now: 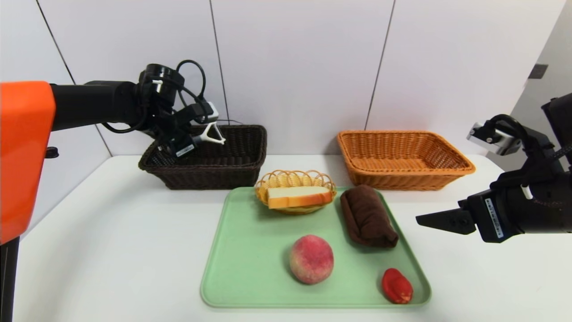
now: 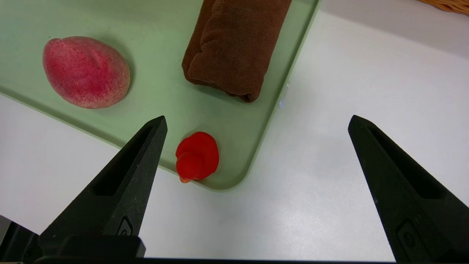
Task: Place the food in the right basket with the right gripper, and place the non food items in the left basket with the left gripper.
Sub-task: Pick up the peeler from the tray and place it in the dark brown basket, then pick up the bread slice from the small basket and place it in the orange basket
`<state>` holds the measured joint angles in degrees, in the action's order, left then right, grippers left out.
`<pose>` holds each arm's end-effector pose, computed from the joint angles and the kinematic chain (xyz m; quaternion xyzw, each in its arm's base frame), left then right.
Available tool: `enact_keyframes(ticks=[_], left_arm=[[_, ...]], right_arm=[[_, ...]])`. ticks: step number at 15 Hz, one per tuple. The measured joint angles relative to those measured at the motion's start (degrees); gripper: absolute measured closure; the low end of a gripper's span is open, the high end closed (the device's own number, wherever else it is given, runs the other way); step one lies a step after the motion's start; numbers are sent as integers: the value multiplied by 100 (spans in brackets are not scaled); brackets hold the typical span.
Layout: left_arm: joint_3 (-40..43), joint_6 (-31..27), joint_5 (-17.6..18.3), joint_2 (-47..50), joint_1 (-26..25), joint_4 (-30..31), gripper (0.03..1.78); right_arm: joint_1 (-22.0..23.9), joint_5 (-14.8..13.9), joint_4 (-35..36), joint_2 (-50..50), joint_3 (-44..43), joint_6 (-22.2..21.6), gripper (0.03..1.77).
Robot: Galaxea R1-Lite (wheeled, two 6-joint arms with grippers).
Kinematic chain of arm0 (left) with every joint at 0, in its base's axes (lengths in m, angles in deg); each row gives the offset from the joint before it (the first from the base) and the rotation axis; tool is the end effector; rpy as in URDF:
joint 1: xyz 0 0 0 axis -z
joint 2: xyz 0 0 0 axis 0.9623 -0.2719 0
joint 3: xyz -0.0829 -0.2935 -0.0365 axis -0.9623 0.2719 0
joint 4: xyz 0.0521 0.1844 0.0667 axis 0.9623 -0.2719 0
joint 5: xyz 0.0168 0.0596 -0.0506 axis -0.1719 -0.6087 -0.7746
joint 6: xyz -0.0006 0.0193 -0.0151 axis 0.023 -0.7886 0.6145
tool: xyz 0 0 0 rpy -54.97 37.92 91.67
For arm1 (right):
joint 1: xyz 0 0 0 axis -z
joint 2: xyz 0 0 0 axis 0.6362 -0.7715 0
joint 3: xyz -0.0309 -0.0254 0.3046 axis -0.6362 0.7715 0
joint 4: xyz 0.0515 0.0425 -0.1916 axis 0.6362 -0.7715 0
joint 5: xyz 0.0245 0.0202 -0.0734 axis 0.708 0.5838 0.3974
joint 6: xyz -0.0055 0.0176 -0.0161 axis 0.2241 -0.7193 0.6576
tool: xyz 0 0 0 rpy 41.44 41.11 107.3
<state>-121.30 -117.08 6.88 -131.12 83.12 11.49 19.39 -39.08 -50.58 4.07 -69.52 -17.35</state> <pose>0.4509 -0.0676 0.2231 0.4485 0.2802 -0.1533 0.8348 0.2027 0.0767 0.2390 -0.0434 0.3691 0.2011 0.9063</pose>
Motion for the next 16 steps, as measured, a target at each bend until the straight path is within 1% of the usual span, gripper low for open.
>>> enact_keyframes(ticks=[2, 3, 5, 7, 9, 11, 13, 16], left_arm=[[5, 35, -6, -24, 24, 0, 103], [5, 44, -5, -28, 30, 2, 93], [-20, 82, -6, -28, 30, 77, 74], [-44, 385, 0, -9, 33, 280, 60], [-55, 934, -2, 55, 55, 452, 48], [-55, 1697, -11, 199, 112, 463, 40], [-56, 2403, -16, 440, 171, 325, 34], [-24, 3502, -50, 851, 430, -196, 26]], right_arm=[[0, 0, 0, 0, 1, 0, 9], [0, 0, 0, 0, 1, 0, 9], [0, 0, 0, 9, 1, 0, 9], [0, 0, -2, 22, 1, -6, 9], [6, 0, -9, 55, 15, -9, 9], [9, -2, -11, 91, 43, -9, 9], [11, -7, 2, 122, 43, 0, 9], [11, -2, 85, 127, 26, -11, 9]])
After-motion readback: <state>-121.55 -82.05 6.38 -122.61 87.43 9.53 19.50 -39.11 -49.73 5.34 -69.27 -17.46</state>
